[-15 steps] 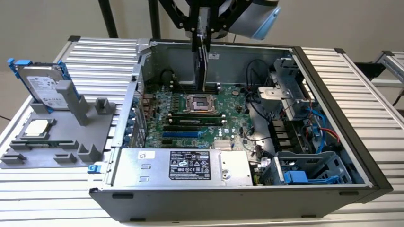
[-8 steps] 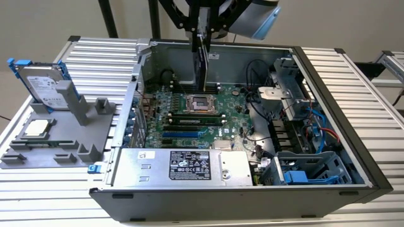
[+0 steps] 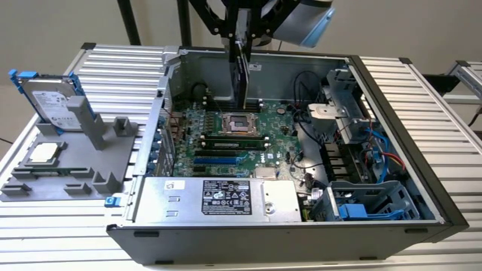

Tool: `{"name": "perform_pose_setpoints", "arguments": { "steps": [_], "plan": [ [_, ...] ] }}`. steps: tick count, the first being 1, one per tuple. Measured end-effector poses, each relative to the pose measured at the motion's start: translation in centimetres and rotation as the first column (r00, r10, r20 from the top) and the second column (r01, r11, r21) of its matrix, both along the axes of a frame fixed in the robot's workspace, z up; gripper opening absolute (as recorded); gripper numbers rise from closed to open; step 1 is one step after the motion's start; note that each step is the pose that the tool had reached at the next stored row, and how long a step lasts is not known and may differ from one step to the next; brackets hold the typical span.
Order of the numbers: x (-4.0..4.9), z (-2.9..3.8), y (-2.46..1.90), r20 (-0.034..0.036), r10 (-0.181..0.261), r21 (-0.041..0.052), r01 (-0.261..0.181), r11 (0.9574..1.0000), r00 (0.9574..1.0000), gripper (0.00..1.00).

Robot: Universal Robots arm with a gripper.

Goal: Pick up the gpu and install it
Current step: 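Insert the gpu into the slot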

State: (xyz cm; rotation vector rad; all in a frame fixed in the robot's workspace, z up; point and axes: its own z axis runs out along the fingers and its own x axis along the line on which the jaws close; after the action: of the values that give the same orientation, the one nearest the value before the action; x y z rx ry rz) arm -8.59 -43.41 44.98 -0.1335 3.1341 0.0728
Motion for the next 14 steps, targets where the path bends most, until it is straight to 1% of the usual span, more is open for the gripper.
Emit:
{"name": "perform_pose_setpoints", "arguments": {
  "steps": [14],
  "plan": [
    [0.0,0.0,0.0,0.0,0.036,0.0,-0.036,0.9994,0.9994,0.0]
  ]
}}
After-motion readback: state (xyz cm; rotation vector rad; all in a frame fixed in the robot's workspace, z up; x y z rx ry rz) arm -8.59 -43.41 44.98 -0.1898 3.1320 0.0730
